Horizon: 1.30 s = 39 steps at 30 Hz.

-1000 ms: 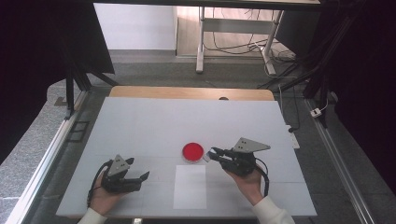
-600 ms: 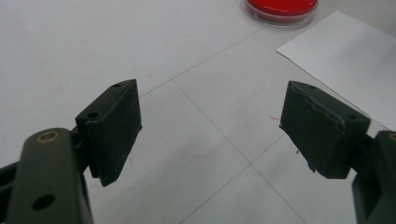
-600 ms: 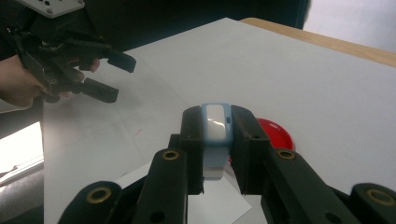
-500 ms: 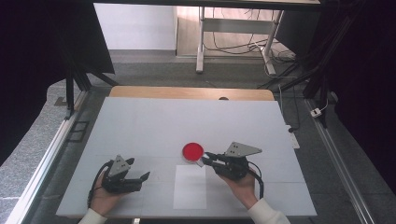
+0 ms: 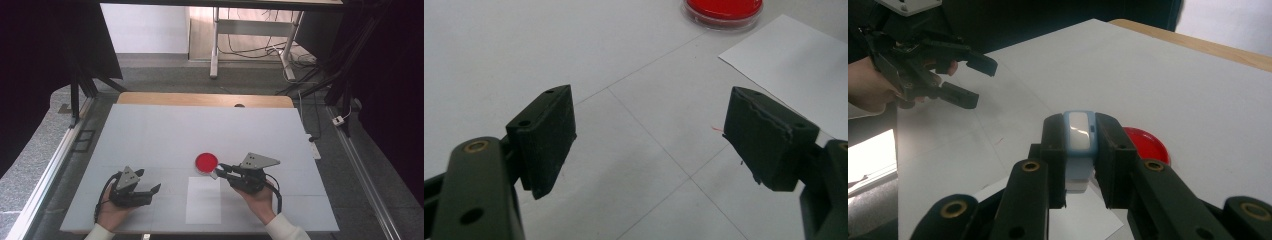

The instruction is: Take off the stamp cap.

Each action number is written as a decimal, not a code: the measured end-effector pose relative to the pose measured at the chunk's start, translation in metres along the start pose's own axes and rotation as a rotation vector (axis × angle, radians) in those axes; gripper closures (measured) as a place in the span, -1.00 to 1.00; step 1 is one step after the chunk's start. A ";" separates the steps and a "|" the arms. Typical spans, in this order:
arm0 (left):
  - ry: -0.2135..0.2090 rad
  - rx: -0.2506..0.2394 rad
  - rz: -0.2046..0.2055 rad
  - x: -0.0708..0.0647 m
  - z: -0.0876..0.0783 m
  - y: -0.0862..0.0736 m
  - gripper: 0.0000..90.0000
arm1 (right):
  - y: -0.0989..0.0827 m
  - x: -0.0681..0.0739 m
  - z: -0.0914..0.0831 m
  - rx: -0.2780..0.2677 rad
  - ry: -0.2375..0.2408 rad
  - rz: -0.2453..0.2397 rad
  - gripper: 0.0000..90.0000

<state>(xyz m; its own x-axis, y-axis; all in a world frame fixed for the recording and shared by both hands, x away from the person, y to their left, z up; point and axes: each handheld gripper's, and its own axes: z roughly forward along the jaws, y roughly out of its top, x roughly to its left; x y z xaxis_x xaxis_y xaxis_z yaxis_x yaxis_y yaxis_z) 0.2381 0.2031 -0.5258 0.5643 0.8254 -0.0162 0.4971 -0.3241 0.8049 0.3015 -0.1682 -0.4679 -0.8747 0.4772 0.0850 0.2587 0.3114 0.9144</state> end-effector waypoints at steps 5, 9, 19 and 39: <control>-0.006 -0.008 -0.006 0.001 0.000 0.001 -0.54 | -0.001 -0.001 0.001 0.000 -0.004 0.004 0.67; -0.006 -0.016 -0.010 0.000 0.000 0.002 -0.54 | 0.000 -0.002 0.000 -0.002 -0.006 0.007 0.67; -0.019 -0.029 0.014 -0.007 0.004 0.011 -0.50 | -0.002 -0.003 -0.005 -0.015 -0.025 0.013 0.67; -0.051 -0.044 0.079 -0.033 0.005 0.035 -0.53 | -0.002 0.000 -0.003 -0.026 -0.036 0.017 0.67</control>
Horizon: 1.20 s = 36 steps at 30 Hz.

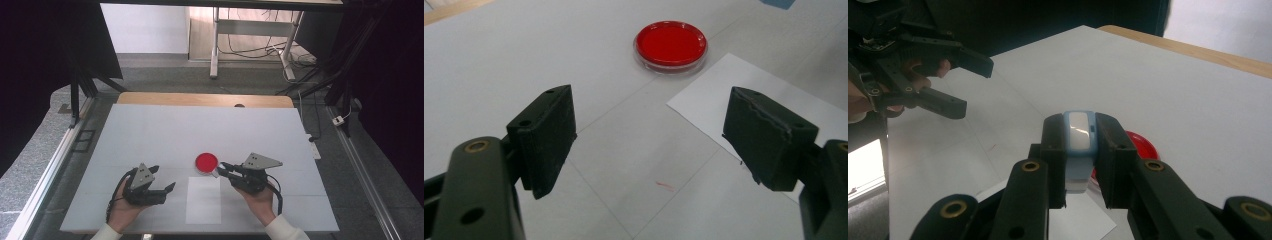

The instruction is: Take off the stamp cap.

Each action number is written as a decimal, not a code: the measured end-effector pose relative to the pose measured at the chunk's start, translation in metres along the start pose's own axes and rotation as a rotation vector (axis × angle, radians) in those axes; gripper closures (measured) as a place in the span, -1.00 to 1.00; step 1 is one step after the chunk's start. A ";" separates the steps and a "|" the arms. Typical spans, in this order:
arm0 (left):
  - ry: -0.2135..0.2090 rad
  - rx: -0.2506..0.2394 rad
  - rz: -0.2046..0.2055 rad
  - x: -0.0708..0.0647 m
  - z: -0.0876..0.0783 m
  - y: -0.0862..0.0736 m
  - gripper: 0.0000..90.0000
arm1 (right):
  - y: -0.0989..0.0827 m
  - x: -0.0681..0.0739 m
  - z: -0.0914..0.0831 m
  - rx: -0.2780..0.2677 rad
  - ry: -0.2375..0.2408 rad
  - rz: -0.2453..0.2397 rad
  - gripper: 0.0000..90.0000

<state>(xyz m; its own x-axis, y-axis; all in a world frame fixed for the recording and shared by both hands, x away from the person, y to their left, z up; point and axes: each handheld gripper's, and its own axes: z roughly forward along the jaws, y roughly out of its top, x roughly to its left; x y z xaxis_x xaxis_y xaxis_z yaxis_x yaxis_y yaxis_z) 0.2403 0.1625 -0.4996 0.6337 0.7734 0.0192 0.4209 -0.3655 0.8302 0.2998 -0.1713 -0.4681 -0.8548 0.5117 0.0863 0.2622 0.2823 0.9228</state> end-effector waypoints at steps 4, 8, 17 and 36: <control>-0.003 0.004 0.005 0.000 0.003 0.002 -0.53 | 0.000 0.000 0.001 -0.002 -0.005 0.003 0.67; -0.005 0.003 0.006 -0.001 0.005 0.005 -0.53 | 0.000 0.000 0.001 -0.004 -0.009 0.006 0.67; -0.015 0.003 0.010 -0.003 0.009 0.011 -0.53 | 0.000 0.001 0.003 -0.007 -0.013 0.005 0.67; -0.054 0.018 0.039 -0.016 0.029 0.024 -0.53 | 0.001 -0.001 0.003 -0.018 -0.027 0.020 0.67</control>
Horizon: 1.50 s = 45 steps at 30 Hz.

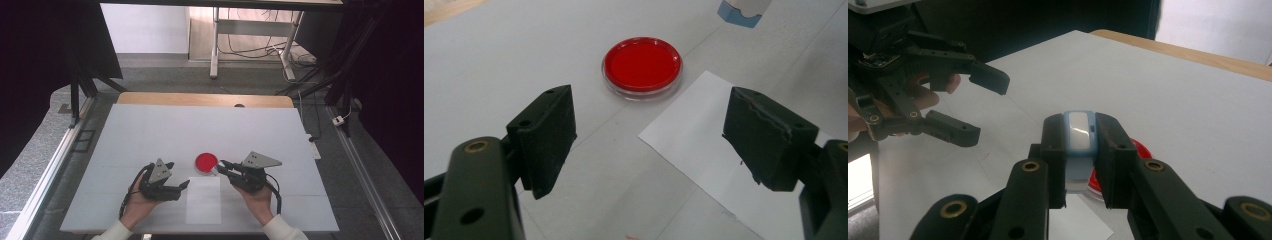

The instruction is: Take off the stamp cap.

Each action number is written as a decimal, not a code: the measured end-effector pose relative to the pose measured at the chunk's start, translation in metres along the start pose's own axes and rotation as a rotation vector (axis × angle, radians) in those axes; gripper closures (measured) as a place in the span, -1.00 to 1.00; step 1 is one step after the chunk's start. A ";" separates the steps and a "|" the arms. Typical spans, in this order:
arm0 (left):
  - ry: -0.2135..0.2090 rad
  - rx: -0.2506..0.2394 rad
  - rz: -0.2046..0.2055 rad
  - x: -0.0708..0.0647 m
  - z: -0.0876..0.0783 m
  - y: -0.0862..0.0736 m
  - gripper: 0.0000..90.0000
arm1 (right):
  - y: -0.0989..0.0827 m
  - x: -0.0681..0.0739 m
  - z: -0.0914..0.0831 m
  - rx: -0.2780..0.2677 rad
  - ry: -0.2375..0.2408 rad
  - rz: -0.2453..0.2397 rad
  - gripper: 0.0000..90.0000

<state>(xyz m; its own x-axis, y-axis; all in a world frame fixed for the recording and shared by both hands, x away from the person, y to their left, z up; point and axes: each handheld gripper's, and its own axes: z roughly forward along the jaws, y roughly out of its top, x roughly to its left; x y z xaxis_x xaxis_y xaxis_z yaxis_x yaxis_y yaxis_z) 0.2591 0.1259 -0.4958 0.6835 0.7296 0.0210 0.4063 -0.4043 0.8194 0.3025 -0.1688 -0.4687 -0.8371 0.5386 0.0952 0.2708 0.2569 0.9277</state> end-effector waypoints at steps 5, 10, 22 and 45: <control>-0.009 0.003 0.009 -0.003 0.005 0.003 -0.53 | 0.000 0.000 0.001 -0.001 -0.006 0.004 0.67; -0.015 0.007 0.015 -0.006 0.008 0.005 -0.53 | 0.000 0.000 0.000 -0.003 -0.007 0.008 0.67; -0.024 0.011 0.037 -0.014 0.017 0.011 -0.53 | -0.002 0.000 0.003 -0.002 -0.019 0.021 0.67; -0.032 0.028 0.074 -0.028 0.039 0.019 -0.52 | -0.003 0.003 0.010 0.002 -0.035 0.052 0.68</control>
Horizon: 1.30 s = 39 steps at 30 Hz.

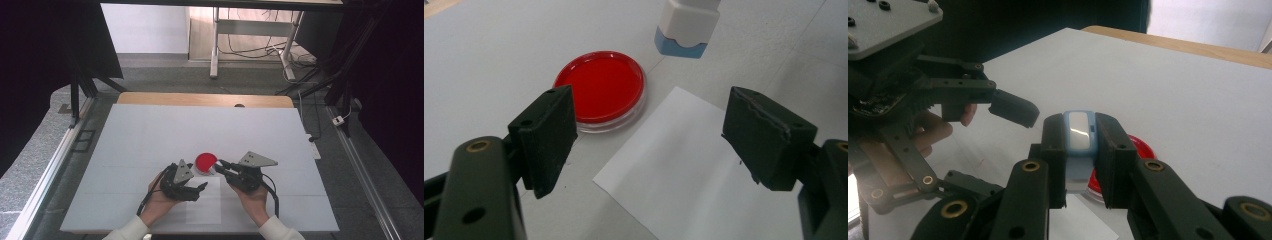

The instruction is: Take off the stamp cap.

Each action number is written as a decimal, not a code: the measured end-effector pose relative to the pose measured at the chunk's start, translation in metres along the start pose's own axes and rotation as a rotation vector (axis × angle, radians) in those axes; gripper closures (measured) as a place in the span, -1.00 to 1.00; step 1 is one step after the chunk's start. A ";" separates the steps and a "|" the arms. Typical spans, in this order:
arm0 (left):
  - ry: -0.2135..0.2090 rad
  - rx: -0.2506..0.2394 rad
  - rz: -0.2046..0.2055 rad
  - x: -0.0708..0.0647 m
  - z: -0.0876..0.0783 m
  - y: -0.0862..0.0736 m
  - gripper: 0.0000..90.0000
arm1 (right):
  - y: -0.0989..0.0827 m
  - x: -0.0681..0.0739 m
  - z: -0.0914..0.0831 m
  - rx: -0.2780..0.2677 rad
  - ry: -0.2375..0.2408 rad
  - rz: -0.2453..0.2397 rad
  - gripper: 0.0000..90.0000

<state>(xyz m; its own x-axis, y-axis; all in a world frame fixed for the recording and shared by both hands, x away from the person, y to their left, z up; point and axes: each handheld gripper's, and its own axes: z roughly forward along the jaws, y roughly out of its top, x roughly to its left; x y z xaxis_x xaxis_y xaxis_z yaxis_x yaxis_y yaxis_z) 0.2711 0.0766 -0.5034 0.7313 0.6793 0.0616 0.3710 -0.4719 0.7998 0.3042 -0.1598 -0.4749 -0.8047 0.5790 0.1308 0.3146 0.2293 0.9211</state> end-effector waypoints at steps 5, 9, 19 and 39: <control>0.001 -0.002 0.001 -0.002 0.003 0.001 -0.51 | 0.000 0.001 0.000 -0.004 0.003 0.004 0.68; -0.003 -0.003 0.003 -0.004 0.006 0.003 -0.51 | 0.000 0.002 0.001 -0.004 0.004 0.002 0.68; -0.003 -0.002 0.015 -0.007 0.011 0.005 -0.49 | -0.002 0.003 0.004 -0.002 0.012 0.002 0.68; -0.006 -0.017 0.024 -0.013 0.021 0.012 -0.43 | -0.002 0.002 0.003 -0.015 0.010 0.021 0.67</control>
<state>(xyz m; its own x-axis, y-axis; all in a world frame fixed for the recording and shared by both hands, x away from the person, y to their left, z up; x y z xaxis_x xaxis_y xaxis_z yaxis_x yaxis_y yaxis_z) 0.2783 0.0509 -0.5074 0.7432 0.6645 0.0777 0.3431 -0.4783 0.8084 0.3037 -0.1565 -0.4772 -0.8029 0.5759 0.1538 0.3240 0.2051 0.9235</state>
